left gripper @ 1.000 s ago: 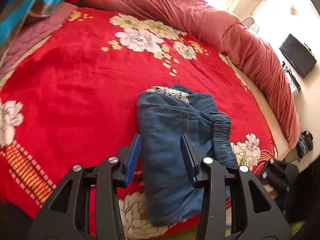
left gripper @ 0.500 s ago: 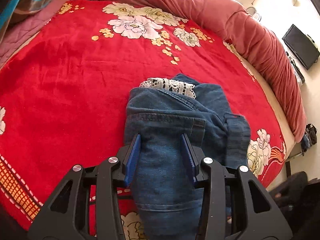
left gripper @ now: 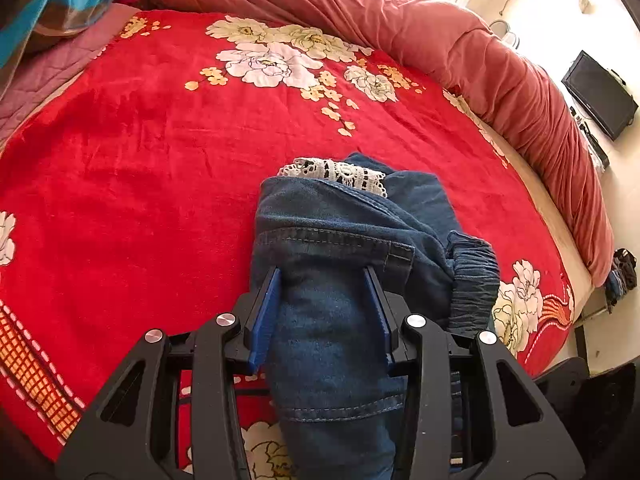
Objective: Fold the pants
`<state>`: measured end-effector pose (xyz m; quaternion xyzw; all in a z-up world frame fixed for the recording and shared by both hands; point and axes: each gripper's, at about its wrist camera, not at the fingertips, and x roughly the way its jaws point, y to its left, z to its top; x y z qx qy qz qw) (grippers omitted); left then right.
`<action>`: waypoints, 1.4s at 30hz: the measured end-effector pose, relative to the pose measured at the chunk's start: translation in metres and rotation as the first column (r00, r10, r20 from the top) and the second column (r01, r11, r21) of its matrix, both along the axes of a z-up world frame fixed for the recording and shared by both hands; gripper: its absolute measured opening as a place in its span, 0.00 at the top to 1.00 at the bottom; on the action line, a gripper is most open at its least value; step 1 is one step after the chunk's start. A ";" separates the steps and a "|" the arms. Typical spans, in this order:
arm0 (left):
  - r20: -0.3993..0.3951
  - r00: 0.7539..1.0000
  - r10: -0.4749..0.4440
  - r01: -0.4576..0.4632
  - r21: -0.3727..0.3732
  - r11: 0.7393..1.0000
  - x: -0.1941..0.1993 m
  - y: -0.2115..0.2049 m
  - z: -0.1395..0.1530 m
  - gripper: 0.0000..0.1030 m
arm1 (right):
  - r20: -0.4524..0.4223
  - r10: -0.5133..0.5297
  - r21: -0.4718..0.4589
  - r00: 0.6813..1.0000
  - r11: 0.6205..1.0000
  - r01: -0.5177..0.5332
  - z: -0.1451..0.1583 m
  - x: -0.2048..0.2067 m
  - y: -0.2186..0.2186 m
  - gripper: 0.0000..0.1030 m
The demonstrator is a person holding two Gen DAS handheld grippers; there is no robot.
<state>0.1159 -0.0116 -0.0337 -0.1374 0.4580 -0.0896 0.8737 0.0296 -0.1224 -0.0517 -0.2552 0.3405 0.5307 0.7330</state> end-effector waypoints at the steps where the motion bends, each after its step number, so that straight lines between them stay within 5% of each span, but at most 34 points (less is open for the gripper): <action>1: 0.001 1.000 0.001 -0.001 0.000 1.000 -0.001 0.000 0.000 0.68 | -0.004 0.001 0.003 1.000 1.000 -0.001 0.001 -0.007 -0.003 0.87; 17: 0.036 0.999 0.009 -0.008 -0.004 1.000 -0.016 0.000 0.015 0.64 | 0.025 -0.026 0.083 0.999 0.996 0.024 0.034 -0.023 -0.026 0.68; 19: 0.048 0.999 0.009 -0.010 0.006 1.000 -0.019 -0.002 0.019 0.61 | 0.034 -0.042 0.100 0.999 0.994 0.038 0.040 -0.025 -0.031 0.58; 29: 0.103 0.995 0.014 -0.021 0.072 0.997 -0.034 -0.009 0.040 0.41 | 0.053 -0.118 0.193 0.992 0.975 0.106 0.071 -0.022 -0.058 0.45; 32: 0.116 0.993 0.020 -0.030 0.085 0.996 -0.039 -0.009 0.045 0.33 | 0.032 -0.157 0.248 0.987 0.958 0.145 0.085 -0.017 -0.071 0.45; 35: 0.131 0.991 0.026 -0.036 0.079 0.996 -0.046 -0.009 0.051 0.24 | 0.024 -0.219 0.305 0.975 0.931 0.201 0.099 -0.011 -0.086 0.28; 42: 0.181 0.983 0.033 -0.050 0.092 0.994 -0.059 -0.010 0.067 0.16 | 0.019 -0.331 0.357 0.943 0.884 0.303 0.112 0.002 -0.103 0.20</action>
